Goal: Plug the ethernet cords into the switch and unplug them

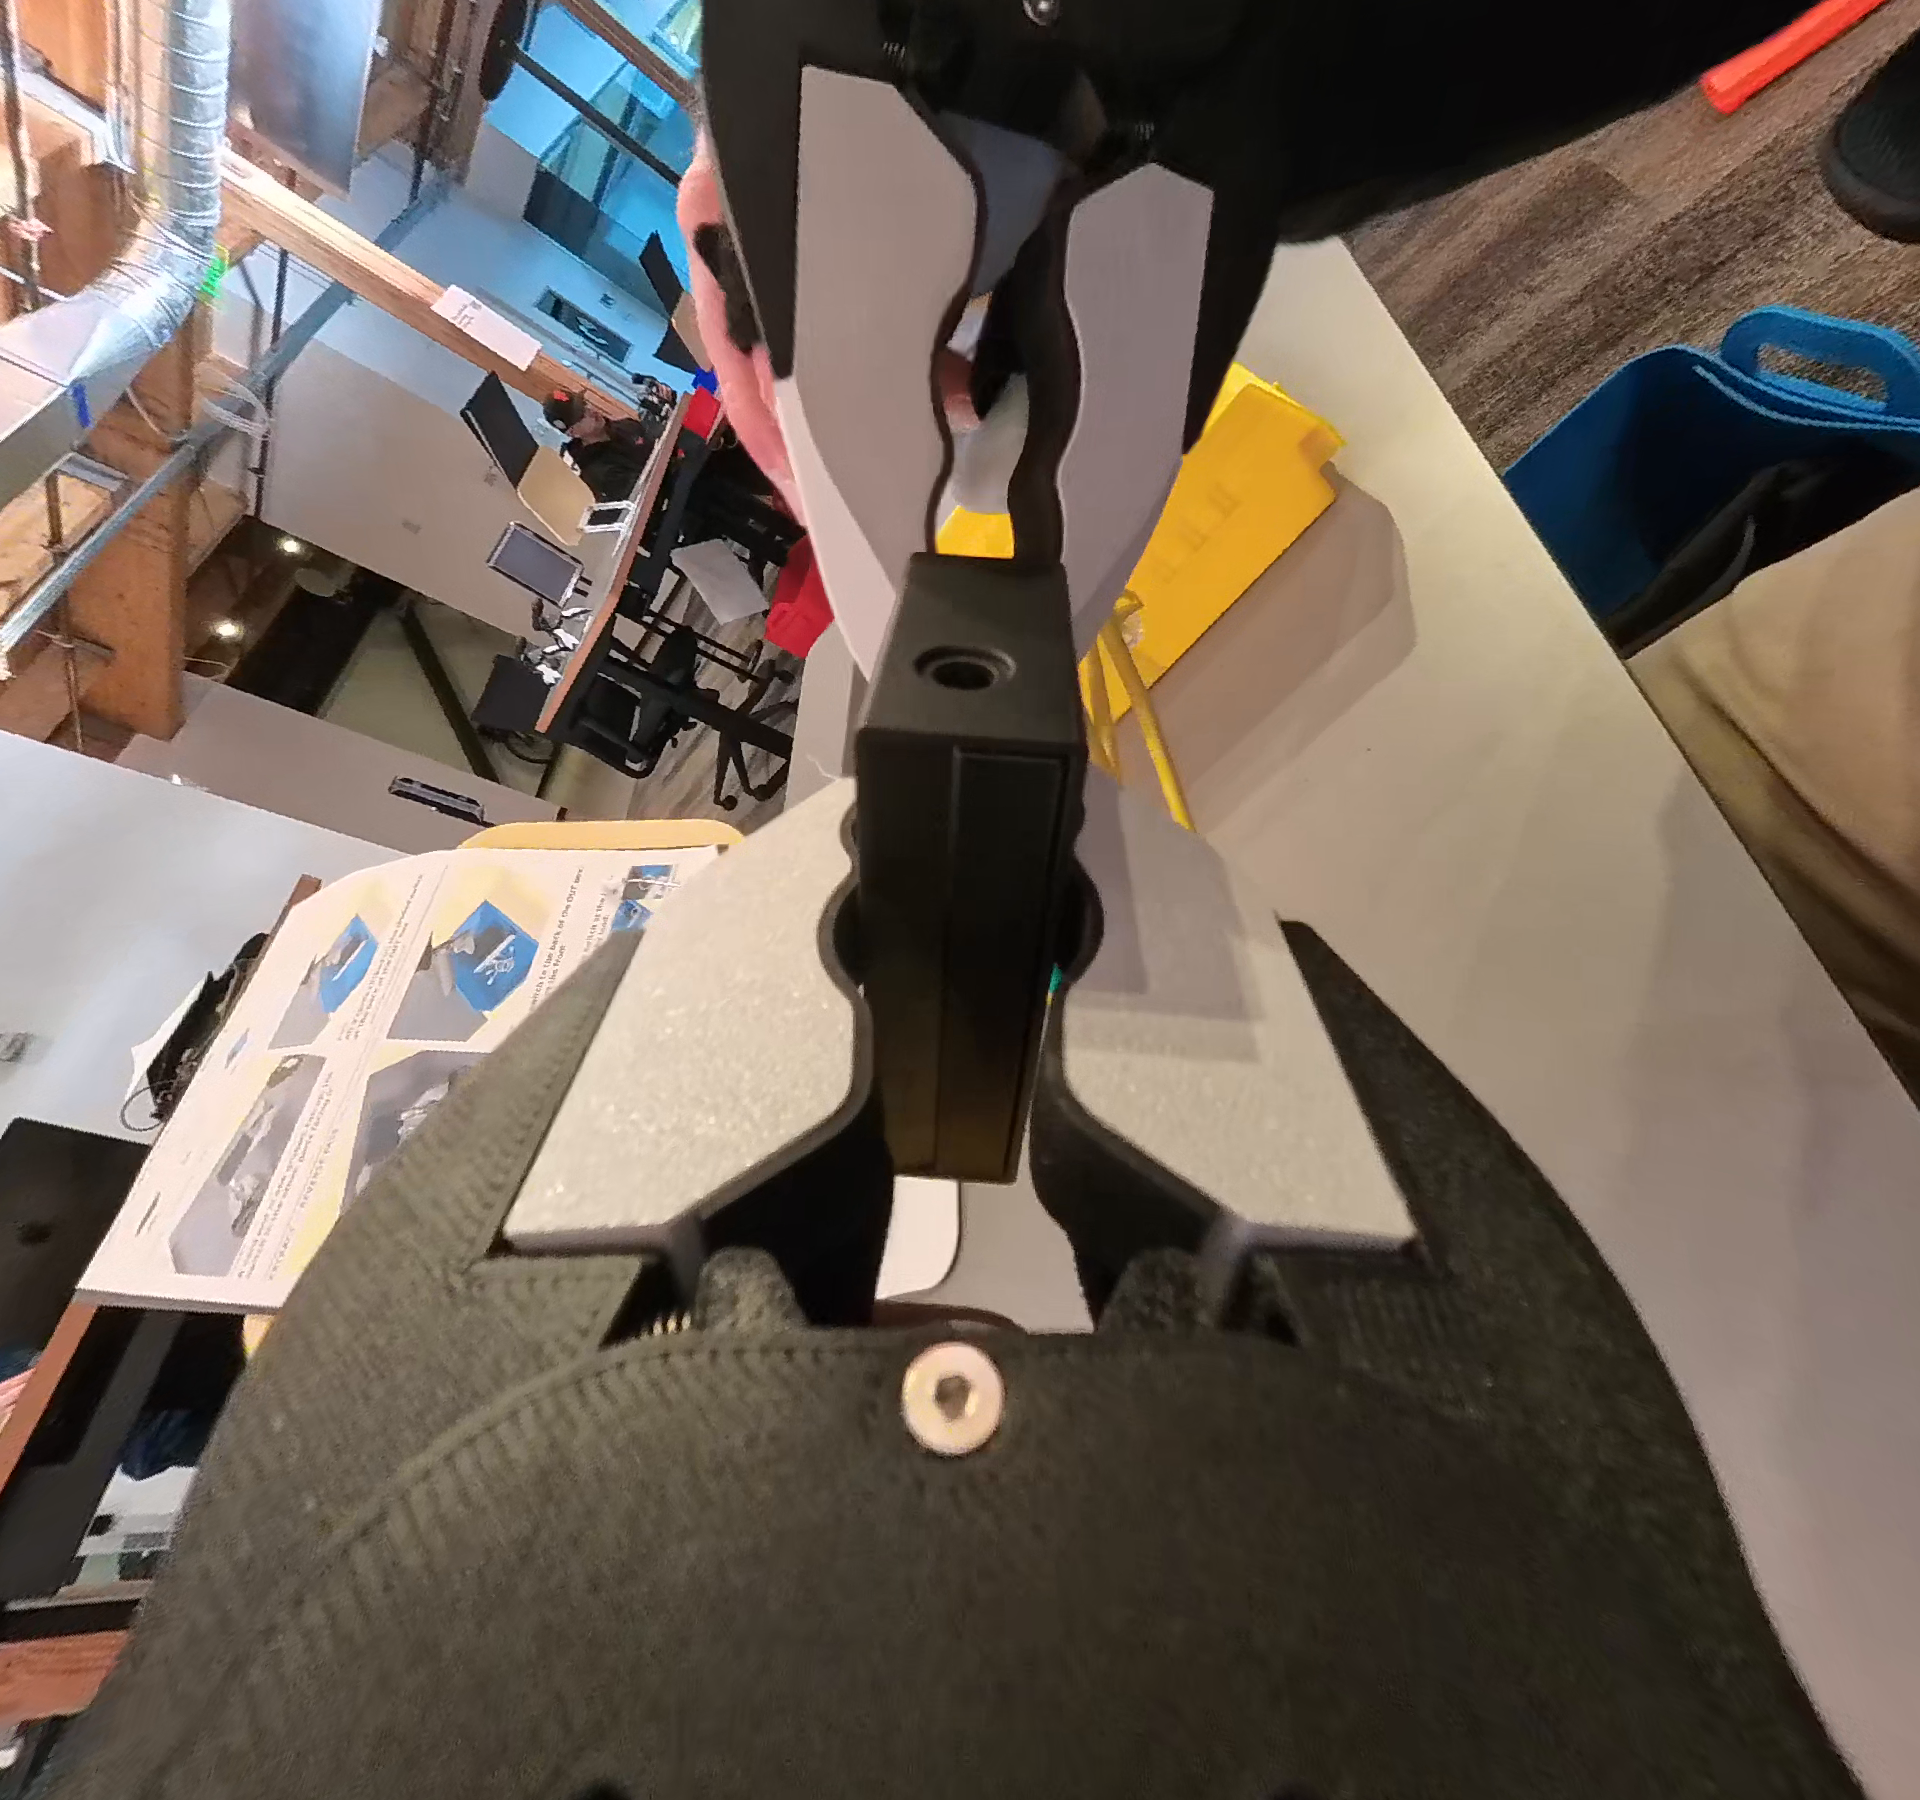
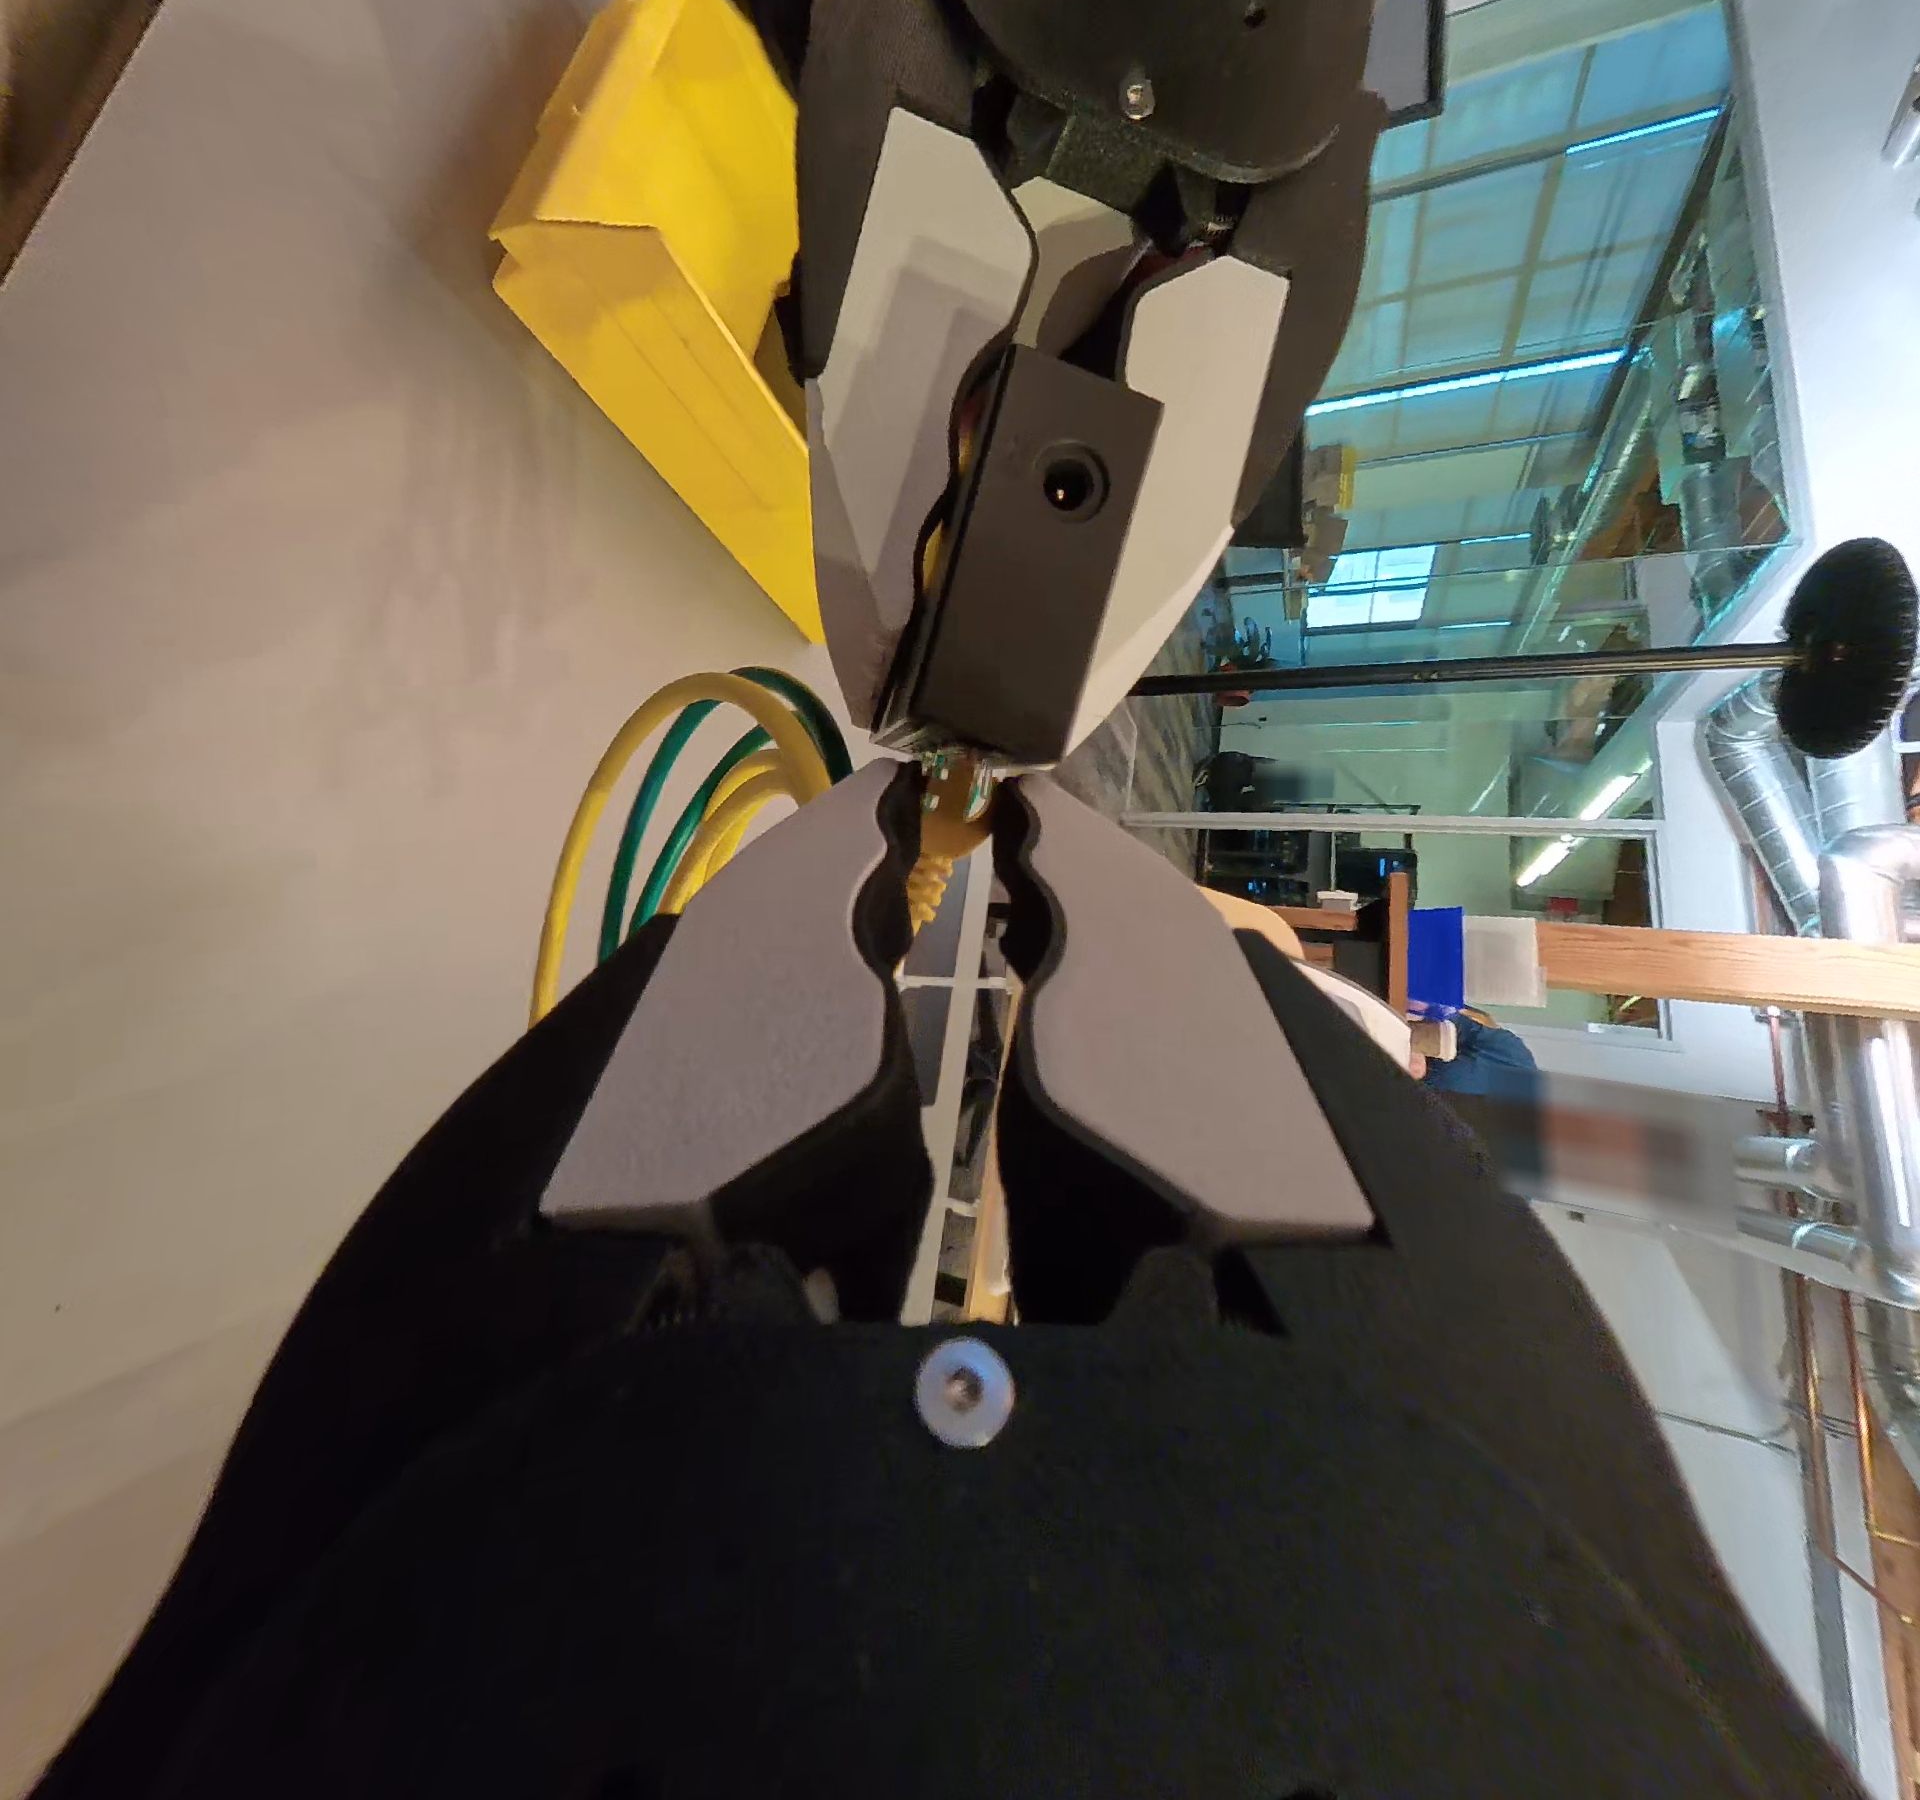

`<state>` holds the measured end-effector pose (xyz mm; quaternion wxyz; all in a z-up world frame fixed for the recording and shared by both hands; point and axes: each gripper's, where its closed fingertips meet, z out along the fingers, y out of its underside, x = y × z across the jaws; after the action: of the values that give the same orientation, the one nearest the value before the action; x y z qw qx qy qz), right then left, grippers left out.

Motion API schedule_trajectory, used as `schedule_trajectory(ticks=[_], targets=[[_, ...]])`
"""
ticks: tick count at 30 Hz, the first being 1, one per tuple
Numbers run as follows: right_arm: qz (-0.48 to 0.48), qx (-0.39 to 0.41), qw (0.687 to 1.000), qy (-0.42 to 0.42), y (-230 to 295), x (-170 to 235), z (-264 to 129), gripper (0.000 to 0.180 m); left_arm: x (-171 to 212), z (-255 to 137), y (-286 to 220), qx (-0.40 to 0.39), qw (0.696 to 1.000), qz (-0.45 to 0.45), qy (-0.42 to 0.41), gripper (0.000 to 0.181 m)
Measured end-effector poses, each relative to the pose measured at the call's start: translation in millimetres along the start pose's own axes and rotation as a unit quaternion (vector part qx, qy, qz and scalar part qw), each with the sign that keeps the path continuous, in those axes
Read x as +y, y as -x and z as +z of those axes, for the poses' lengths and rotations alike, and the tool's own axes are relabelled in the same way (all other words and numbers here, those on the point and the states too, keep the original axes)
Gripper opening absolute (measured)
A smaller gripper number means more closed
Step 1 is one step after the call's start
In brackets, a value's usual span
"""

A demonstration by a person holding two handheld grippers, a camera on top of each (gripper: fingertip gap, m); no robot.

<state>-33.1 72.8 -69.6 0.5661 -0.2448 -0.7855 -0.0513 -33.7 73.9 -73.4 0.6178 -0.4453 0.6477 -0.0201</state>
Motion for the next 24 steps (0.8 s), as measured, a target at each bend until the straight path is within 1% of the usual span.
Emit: schedule_trajectory(ticks=[3,4,6,7,8,13,17,20,24], targets=[[-0.016,-0.027,0.999,0.019,6.1,2.1,1.6,0.012,2.9,2.2,-4.5,0.007,1.000,0.003,0.006,0.029],[-0.015,-0.036,0.999,0.019,7.1,1.8,1.5,0.011,2.6,2.3,-5.2,0.009,1.000,0.001,0.002,0.032],[-0.006,-0.046,0.999,0.013,6.4,1.3,-0.1,0.012,0.4,2.5,-4.1,0.003,1.000,0.004,0.002,0.033],[-0.004,-0.047,0.999,0.014,5.4,1.3,-0.8,0.012,-0.3,2.1,-3.1,0.002,1.000,0.005,0.003,0.029],[-0.002,-0.044,0.999,0.016,4.1,1.4,-1.0,0.012,0.0,1.9,-1.6,0.000,1.000,0.005,0.005,0.033],[-0.003,-0.049,0.999,0.019,4.7,-2.2,-7.4,0.012,-5.4,2.1,-5.3,0.014,1.000,-0.016,-0.008,0.031],[0.025,-0.045,0.999,0.015,3.5,1.8,-11.6,0.012,-6.5,6.4,-3.7,0.010,1.000,-0.024,-0.005,0.030],[0.020,-0.038,0.999,0.031,5.0,3.1,-13.1,0.012,-5.4,7.9,-4.9,0.008,1.000,-0.013,0.009,0.030],[0.023,-0.039,0.999,0.026,3.5,0.8,-18.5,0.012,-9.0,7.4,-4.0,0.003,1.000,0.000,0.019,0.029]])
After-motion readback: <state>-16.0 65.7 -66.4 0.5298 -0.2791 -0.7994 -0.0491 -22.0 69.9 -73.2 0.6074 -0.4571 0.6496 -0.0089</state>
